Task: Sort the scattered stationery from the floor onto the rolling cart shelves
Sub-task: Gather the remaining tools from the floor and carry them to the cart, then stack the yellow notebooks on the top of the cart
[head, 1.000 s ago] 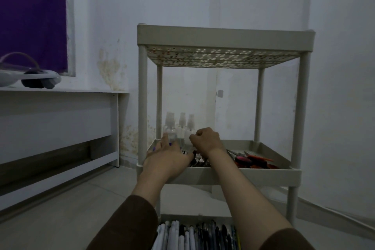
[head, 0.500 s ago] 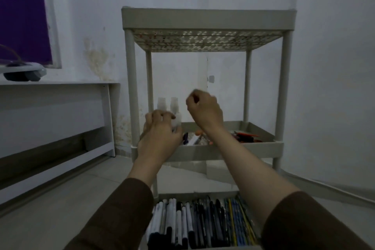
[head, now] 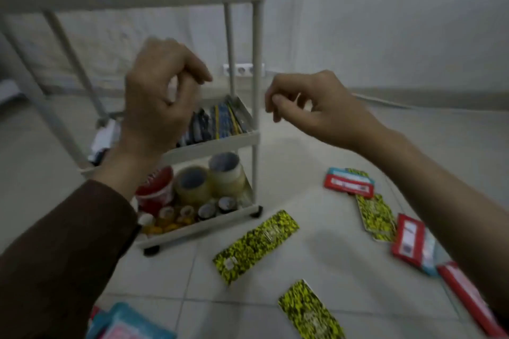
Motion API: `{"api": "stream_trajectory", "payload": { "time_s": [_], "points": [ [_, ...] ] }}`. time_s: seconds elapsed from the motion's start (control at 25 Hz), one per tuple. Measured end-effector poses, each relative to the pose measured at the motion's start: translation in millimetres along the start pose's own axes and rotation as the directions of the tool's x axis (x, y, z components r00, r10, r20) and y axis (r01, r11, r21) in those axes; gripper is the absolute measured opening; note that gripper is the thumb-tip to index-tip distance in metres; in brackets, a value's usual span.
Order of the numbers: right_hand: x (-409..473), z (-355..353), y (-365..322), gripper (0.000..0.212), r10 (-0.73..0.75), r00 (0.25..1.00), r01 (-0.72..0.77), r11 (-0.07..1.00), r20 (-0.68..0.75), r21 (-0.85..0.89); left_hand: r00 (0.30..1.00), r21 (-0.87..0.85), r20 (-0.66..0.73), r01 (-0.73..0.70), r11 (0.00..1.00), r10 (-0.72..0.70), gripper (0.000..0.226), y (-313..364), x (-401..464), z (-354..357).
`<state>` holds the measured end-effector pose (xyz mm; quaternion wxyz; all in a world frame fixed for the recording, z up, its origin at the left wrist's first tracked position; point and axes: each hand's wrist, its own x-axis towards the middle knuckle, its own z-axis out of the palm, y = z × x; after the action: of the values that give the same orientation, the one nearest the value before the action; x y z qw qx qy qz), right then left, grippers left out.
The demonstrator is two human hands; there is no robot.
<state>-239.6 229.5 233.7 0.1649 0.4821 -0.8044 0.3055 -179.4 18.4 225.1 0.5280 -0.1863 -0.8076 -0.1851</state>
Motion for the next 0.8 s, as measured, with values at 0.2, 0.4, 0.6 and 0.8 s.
{"api": "stream_trajectory", "payload": {
  "time_s": [0.2, 0.4, 0.6, 0.8],
  "points": [
    [-130, 68, 64, 0.017, 0.371, 0.906, -0.395, 0.914, 0.202, 0.092, 0.818, -0.144, 0.530, 0.347, 0.927, -0.224, 0.017, 33, -119, 89],
    [-255, 131, 81, 0.015, 0.597, 0.607, -0.640, 0.758, 0.525, -0.122, 0.341, 0.080, 0.903, 0.466, 0.881, -0.262, 0.020, 47, -236, 124],
    [-314, 170, 73, 0.032, 0.729, 0.365, -0.764, 0.590, 0.580, -0.260, 0.080, 0.186, 0.966, 0.447, 0.875, -0.246, 0.025, 67, -299, 133],
    [-342, 210, 39, 0.098, 0.825, 0.354, -0.648, 0.556, 0.440, -0.521, -0.021, 0.208, 0.975, 0.424, 0.881, -0.220, 0.039, 93, -332, 138]
  ]
}}
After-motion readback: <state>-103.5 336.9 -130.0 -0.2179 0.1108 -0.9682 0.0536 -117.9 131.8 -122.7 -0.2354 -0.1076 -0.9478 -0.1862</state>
